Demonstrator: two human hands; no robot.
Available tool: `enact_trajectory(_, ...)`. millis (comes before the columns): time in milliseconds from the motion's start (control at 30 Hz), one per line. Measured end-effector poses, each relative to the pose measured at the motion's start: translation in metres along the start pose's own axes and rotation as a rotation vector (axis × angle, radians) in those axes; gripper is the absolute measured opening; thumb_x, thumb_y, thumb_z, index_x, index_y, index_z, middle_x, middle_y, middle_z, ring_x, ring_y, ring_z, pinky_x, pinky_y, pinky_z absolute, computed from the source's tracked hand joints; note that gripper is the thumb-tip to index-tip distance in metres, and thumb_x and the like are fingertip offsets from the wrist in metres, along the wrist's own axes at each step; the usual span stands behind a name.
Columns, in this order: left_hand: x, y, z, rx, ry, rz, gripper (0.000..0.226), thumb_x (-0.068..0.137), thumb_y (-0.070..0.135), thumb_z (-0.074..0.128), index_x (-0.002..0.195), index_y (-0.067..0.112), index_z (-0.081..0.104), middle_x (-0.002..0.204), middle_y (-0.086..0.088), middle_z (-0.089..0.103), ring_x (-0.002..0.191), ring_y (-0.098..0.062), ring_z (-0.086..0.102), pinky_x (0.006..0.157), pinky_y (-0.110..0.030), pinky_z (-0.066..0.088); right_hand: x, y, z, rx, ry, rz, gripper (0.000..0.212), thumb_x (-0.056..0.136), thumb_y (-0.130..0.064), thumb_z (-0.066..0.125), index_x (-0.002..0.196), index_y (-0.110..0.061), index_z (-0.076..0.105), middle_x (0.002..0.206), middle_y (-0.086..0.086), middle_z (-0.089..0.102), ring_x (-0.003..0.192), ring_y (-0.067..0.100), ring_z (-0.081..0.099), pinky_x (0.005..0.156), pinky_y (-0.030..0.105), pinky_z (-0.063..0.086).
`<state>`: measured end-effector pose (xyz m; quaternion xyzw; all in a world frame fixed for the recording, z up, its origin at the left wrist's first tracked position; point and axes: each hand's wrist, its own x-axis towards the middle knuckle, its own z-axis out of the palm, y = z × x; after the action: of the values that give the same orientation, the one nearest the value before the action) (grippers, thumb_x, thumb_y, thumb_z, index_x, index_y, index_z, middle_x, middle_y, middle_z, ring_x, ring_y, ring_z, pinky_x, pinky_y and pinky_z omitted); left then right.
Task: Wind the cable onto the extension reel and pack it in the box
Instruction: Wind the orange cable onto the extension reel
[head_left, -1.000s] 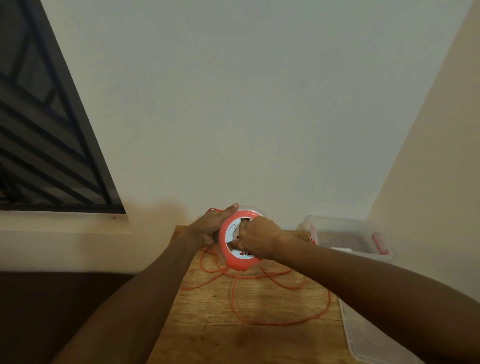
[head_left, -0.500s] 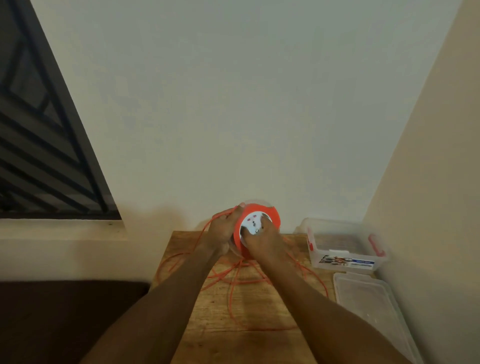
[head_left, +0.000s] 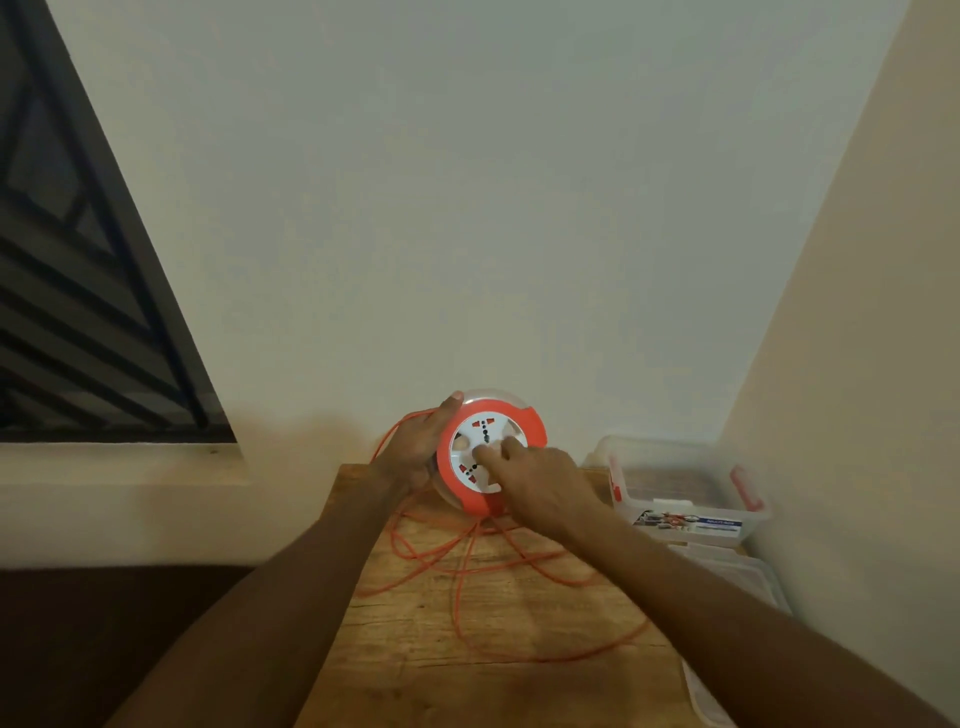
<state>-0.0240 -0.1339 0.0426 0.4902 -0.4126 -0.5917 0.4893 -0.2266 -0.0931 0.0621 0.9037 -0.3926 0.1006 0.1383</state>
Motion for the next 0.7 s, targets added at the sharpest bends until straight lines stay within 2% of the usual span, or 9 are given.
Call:
enact_trajectory(67,-0.002,0.004,-0.003,0.009,-0.026,-0.020,0.063,0.090,0.059,0.066,0.121,0.005,0.075,0.117,-0.024,0.076,0.093,-0.036,0.078,0.076,-0.044,0.065,0.003,0.016,-0.010,-0.157,-0.068,-0.261,0.055,0.089,-0.011,0.063,0.137,-0.030,0.046,0.138,0.020,0.048,0.079,0.034,0.066,0.053,0.037,0.053)
enact_trajectory(133,-0.003,0.007,-0.007,0.038,-0.038,-0.037,0.067,0.088,0.061,0.066,0.120,0.003,0.074,0.117,-0.027,0.075,0.091,-0.036,0.077,0.079,-0.045,0.065,0.012,0.027,-0.020,-0.238,-0.143,-0.383,0.052,0.097,-0.015,0.056,0.142,-0.036,0.042,0.151,0.020,0.032,0.091,0.035,0.064,0.058,0.040,0.054)
enact_trajectory(200,-0.003,0.009,-0.010,0.070,-0.045,-0.049,0.070,0.084,0.063,0.067,0.119,0.003,0.075,0.116,-0.027,0.075,0.089,-0.036,0.077,0.078,-0.044,0.065,0.022,0.029,-0.031,-0.310,-0.188,-0.486,0.052,0.099,-0.020,0.055,0.145,-0.038,0.039,0.155,0.017,0.026,0.098,0.035,0.063,0.063,0.040,0.055)
enact_trajectory(333,-0.004,0.009,-0.010,0.089,-0.077,-0.083,0.073,0.080,0.065,0.069,0.119,0.004,0.075,0.114,-0.024,0.077,0.090,-0.035,0.078,0.072,-0.041,0.065,0.037,0.020,-0.049,-0.476,-0.278,-0.733,0.059,0.094,-0.015,0.062,0.143,-0.038,0.039,0.154,0.014,0.024,0.100,0.033,0.064,0.066,0.041,0.058)
enact_trajectory(467,-0.005,0.012,-0.013,0.100,-0.107,-0.118,0.066,0.086,0.063,0.065,0.117,0.006,0.076,0.114,-0.022,0.077,0.088,-0.033,0.078,0.074,-0.041,0.065,0.042,0.016,-0.060,-0.587,-0.359,-0.755,0.060,0.093,-0.019,0.066,0.143,-0.041,0.041,0.160,0.011,0.019,0.108,0.032,0.063,0.068,0.039,0.056)
enact_trajectory(533,-0.006,0.015,-0.014,0.096,-0.125,-0.139,0.057,0.091,0.060,0.062,0.112,0.009,0.078,0.109,-0.019,0.078,0.085,-0.031,0.079,0.072,-0.040,0.065,0.045,0.013,-0.063,-0.629,-0.400,-0.736,0.062,0.093,-0.022,0.068,0.145,-0.042,0.040,0.162,0.009,0.016,0.115,0.035,0.060,0.076,0.040,0.057)
enact_trajectory(633,-0.008,0.021,-0.012,0.099,-0.136,-0.147,0.051,0.084,0.060,0.067,0.096,0.014,0.084,0.100,-0.015,0.081,0.079,-0.028,0.079,0.067,-0.037,0.065,0.049,0.007,-0.065,-0.693,-0.441,-0.729,0.062,0.093,-0.024,0.067,0.146,-0.042,0.040,0.161,0.010,0.017,0.119,0.036,0.057,0.082,0.042,0.057)
enact_trajectory(700,-0.008,0.023,-0.010,0.104,-0.140,-0.138,0.049,0.081,0.060,0.069,0.093,0.015,0.085,0.096,-0.014,0.081,0.076,-0.027,0.079,0.067,-0.037,0.065,0.051,0.001,-0.066,-0.718,-0.452,-0.745,0.060,0.092,-0.024,0.068,0.145,-0.039,0.043,0.159,0.014,0.023,0.121,0.037,0.055,0.083,0.043,0.056)
